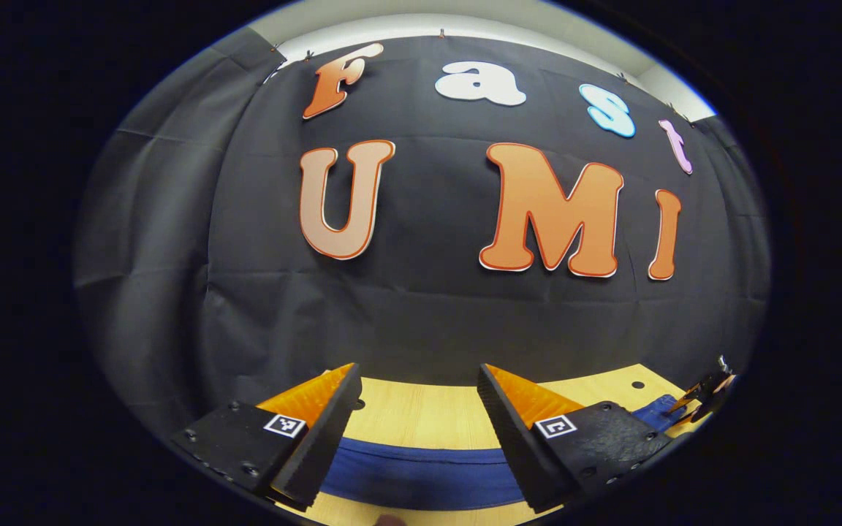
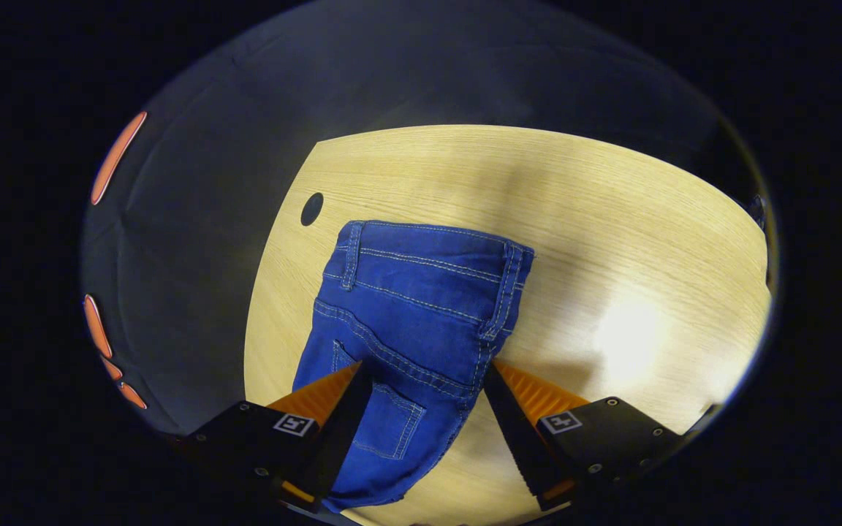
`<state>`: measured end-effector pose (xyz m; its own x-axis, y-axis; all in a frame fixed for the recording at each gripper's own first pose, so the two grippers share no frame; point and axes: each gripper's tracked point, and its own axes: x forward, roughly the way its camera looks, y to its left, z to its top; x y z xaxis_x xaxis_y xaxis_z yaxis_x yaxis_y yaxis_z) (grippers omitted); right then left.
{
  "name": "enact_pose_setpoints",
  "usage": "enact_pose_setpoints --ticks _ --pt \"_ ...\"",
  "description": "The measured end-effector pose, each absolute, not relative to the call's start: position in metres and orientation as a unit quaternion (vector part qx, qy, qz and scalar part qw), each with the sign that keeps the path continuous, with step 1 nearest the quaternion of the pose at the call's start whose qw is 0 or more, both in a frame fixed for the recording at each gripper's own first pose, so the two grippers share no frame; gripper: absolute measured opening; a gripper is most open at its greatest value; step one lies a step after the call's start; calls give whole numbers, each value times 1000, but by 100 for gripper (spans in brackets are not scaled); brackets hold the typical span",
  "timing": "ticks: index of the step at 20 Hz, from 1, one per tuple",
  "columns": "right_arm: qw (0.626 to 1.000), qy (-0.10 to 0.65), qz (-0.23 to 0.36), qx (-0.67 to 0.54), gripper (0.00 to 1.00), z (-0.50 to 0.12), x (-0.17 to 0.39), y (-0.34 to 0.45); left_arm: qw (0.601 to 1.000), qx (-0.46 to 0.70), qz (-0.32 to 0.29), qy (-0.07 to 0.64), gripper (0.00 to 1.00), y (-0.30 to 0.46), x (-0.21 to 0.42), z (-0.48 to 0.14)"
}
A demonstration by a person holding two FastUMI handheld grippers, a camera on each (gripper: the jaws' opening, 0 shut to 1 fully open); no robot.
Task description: Grasp the waist and the cuffs of the jeans and fold them to make the two legs overlap; first hold the waist and fold one-third of the jeans toward the cuffs, then hold the cuffs and fold the remaining one-third in the same direction to finish folding.
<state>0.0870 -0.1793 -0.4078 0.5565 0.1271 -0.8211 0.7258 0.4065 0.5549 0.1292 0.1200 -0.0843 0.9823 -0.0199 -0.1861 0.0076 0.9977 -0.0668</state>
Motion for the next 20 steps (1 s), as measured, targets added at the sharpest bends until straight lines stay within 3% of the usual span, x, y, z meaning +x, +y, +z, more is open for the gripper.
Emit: enact_pose_setpoints --ticks 2,3,4,7,8,9,20 --pt "740 418 -197 488 88 -416 77 -186 994 -47 -13 103 98 109 120 -89" --pt "742 409 -197 492 73 -419 72 -191 993 -51 -15 107 98 106 115 -92" --pt "739 399 -198 506 64 -420 67 -195 992 -52 -16 114 98 105 113 -97" --pt "729 361 -196 548 19 -424 71 -191 989 -57 -19 133 98 101 104 -106" --pt "729 360 -199 547 23 -422 70 -190 988 -59 -20 141 98 102 100 -110" --pt "734 355 -196 545 14 -419 72 -190 987 -61 -21 145 98 104 99 -113" --pt "797 306 -139 501 13 -337 75 -180 984 -89 -36 151 97 93 113 -111"
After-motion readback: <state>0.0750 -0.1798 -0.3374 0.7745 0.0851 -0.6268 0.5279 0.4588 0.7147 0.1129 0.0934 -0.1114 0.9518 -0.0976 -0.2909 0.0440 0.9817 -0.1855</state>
